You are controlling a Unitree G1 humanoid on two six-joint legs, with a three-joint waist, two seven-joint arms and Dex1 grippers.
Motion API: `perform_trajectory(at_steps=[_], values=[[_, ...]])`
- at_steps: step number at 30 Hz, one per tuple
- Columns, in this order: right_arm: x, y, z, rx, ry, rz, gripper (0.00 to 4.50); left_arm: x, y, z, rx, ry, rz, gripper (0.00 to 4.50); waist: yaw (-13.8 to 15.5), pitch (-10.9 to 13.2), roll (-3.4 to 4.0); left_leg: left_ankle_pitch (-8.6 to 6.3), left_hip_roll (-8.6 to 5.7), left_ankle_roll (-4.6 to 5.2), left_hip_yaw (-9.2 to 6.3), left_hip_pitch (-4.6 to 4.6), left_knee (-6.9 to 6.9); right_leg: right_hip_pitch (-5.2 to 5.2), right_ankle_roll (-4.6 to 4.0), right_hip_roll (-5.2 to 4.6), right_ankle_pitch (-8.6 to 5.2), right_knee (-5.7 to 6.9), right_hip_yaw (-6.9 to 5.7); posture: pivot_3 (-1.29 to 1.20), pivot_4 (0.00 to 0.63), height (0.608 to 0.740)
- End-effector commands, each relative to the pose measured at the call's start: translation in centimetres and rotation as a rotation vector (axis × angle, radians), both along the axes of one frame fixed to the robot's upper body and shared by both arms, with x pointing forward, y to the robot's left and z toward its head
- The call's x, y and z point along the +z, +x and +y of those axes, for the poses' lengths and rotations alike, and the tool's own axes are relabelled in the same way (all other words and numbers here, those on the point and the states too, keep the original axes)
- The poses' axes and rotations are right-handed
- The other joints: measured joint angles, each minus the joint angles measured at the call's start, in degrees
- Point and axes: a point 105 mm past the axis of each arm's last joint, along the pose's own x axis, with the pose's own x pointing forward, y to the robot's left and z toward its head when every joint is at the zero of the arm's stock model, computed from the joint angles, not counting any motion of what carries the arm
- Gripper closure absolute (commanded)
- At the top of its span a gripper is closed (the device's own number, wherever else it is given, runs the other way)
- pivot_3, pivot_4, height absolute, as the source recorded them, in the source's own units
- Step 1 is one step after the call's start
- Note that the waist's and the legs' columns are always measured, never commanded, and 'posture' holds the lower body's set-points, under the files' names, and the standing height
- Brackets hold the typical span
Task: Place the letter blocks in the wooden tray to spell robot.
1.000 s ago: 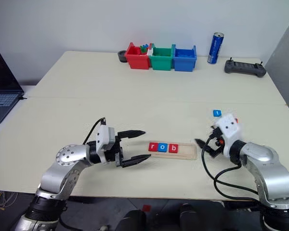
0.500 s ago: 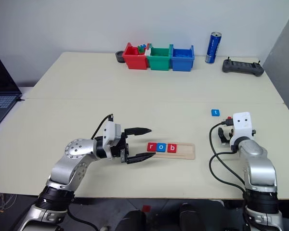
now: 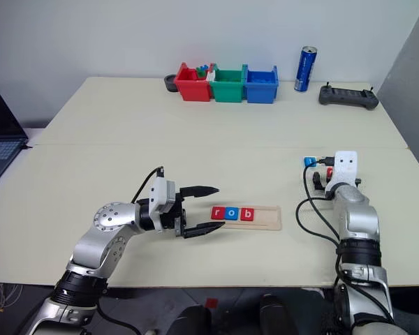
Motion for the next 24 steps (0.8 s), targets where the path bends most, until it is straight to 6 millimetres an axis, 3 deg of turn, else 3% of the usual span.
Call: perform_trajectory(at_steps=[1,13,16,23,24], values=[[-0.1,0.1,-1.0,-0.052,0.025,0.006,0.02,0.9,-0.2,0.2,0.004,0.001,-0.043,0.0,0.0,0.0,0.0,0.0,0.0,0.0,0.0,0.0,0.0,0.0,0.0,0.0,0.0,0.0,0.0,0.0,0.15,0.74],[-0.2,0.1,-0.3,-0.094,0.106,0.026,0.02,1.0,-0.1,0.4,0.012,0.008,-0.044,0.0,-0.1,0.0,0.01,0.0,0.01,0.0,0.0,0.01,0.0,0.0,0.0,0.01,0.0,0.03,0.0,0.0,0.15,0.74],[-0.2,-0.1,-0.1,-0.104,0.127,0.029,0.59,1.0,-0.1,0.4,0.012,0.007,-0.046,0.0,-0.1,0.0,0.01,0.0,0.01,0.0,-0.02,0.01,0.0,0.0,0.0,0.01,0.0,0.03,0.0,0.0,0.15,0.74],[-0.2,-0.2,0.3,-0.107,0.127,0.035,3.04,1.0,0.0,0.4,0.011,0.006,-0.047,0.0,-0.1,0.0,0.01,0.0,0.02,0.0,-0.02,0.01,0.0,0.0,0.0,0.03,0.0,0.03,0.0,0.0,0.15,0.74],[-0.2,-0.2,0.3,-0.108,0.126,0.036,3.05,1.0,0.0,0.4,0.011,0.006,-0.047,0.0,-0.1,0.0,0.01,0.0,0.02,0.0,-0.02,0.01,0.0,0.0,0.0,0.03,0.0,0.03,0.0,0.0,0.15,0.74]])
